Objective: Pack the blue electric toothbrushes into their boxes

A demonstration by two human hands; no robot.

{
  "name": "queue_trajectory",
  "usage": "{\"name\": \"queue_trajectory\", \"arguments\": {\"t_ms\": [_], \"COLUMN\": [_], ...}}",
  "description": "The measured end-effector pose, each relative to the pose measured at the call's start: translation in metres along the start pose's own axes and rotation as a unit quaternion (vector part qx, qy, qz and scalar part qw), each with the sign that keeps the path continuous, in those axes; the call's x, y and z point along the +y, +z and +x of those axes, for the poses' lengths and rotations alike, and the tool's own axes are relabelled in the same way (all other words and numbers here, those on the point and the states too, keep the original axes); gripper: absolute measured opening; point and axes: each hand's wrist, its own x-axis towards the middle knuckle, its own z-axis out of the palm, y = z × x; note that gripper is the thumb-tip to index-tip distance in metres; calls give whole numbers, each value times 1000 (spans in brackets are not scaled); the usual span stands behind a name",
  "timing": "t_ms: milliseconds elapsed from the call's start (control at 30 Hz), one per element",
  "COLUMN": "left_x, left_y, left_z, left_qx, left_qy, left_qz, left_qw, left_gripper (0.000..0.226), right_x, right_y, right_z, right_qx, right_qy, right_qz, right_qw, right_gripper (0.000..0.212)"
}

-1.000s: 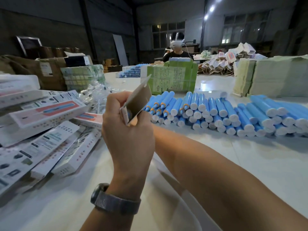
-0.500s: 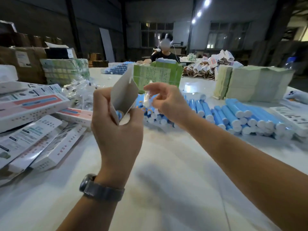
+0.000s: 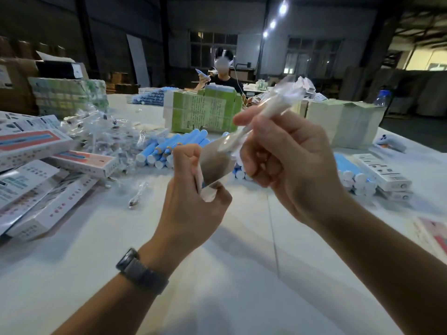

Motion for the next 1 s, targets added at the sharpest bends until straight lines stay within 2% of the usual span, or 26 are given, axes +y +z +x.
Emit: {"name": "queue_trajectory", "arguments": {"t_ms": [133,233,400,467,533,567,733,867,1000], "left_x": [3,5,11,13,14,14,13,9,1], "left_y": [2,3,4,3,3,3,2,2,5], "left_z": [-1,-2,-4,-3,-2,-2,-2,0,-1], "left_qx": [-33,-47,-32,-28,-32,-34,-43,-78,-45], "left_qy": [-6,-9,-4,-14,-11,-7,-8,2,4], "left_qz": [-23,-38,-61,-77,-88,-97,-144,-184,-167], "left_qw": [999,998,998,997,996,995,989,980,985], "left_gripper": [53,53,54,56,58,57,55,51,50], "right_x": [10,12,20,23,25,26,28,35,41], "right_y": [4,1,-3,-4,-5,-4,-5,-9,-16], "right_z": [-2,-2,-6,-8,-9,-9,-10,-10,-8], "right_qx": [16,43,59,50,31,26,5,0,27], "right_qy": [20,-12,-93,-125,-154,-163,-117,-62,18], "right_qz": [-99,-194,-276,-339,-382,-391,-341,-273,-204], "right_qw": [995,980,955,931,911,905,933,960,979], "right_gripper": [16,15,51,41,9,5,19,43,37]}}
